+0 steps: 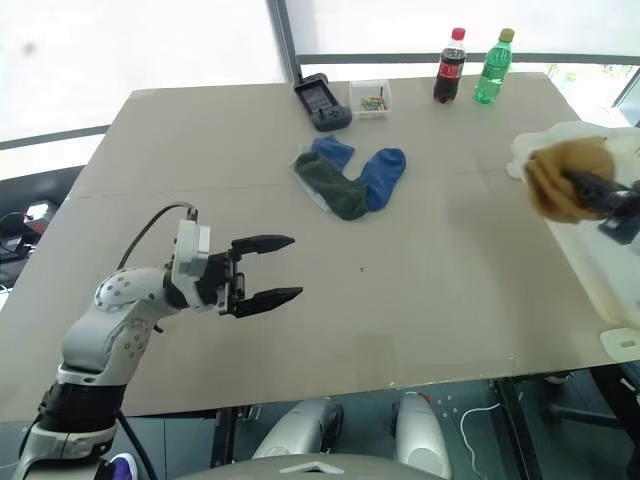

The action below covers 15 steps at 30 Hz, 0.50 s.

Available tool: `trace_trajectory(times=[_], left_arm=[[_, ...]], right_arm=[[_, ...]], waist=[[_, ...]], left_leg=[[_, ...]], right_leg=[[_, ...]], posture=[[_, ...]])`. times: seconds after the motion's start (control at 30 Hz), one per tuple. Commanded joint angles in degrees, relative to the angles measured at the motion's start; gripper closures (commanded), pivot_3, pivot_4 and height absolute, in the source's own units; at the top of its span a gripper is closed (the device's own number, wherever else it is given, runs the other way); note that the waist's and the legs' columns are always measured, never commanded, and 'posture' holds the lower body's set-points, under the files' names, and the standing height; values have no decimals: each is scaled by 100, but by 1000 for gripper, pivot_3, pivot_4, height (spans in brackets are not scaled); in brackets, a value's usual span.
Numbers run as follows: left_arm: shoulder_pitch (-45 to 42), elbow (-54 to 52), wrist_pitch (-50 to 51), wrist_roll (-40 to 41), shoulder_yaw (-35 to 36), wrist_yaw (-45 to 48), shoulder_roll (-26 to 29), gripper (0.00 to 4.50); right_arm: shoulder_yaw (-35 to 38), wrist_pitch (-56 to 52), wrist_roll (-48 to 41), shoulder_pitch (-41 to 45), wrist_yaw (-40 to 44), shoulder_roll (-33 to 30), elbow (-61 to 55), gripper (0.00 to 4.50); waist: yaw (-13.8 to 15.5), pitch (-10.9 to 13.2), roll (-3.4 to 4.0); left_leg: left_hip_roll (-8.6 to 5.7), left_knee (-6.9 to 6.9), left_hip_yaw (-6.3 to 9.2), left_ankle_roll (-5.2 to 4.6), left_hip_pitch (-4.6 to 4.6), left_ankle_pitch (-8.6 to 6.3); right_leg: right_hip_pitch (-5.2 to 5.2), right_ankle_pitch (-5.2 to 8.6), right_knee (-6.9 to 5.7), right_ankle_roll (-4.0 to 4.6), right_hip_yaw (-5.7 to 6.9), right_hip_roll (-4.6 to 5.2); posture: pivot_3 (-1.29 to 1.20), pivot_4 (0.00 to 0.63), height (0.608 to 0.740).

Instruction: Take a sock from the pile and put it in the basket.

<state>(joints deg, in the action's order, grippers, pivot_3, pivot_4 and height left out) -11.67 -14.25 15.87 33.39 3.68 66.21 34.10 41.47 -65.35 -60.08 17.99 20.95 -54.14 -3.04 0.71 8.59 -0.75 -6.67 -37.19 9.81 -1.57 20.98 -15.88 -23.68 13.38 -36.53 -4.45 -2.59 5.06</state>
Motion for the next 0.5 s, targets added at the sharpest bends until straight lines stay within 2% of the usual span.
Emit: trace_trajectory(times=[0.03,0.2,0.37,0.5], left_arm=[[-301,-144,174,290,107,-284,-147,0],[-634,-414,523,630,188,-661,-285,0],[-537,-609,555,644,153,-835,-298,0],[-498,-804,625,727,170,-1044,-345,0]], right_arm=[[-18,-84,277,571,-256,-231,964,4492],[-543,28,855,1495,-212,-225,2444,4492],[-887,829,1635,2306,-69,-139,4129,4492],[-1049,1312,2087,2740,-278,23,4718,4492]], waist=[[-2,1,2],[-14,2,3],[-7,3,4],[-22,3,5]], left_leg=[[0,0,-4,0,1,0],[-1,-5,-7,-1,4,0],[-1,0,-9,-2,10,-1],[-2,-2,-11,-2,34,-1]], right_leg=[[-1,0,-1,0,-4,0],[-1,0,0,-1,-4,-4],[-10,0,3,0,-5,-8],[-29,0,7,0,-4,-10]], posture=[[0,150,740],[0,150,740],[0,150,740],[0,150,740]])
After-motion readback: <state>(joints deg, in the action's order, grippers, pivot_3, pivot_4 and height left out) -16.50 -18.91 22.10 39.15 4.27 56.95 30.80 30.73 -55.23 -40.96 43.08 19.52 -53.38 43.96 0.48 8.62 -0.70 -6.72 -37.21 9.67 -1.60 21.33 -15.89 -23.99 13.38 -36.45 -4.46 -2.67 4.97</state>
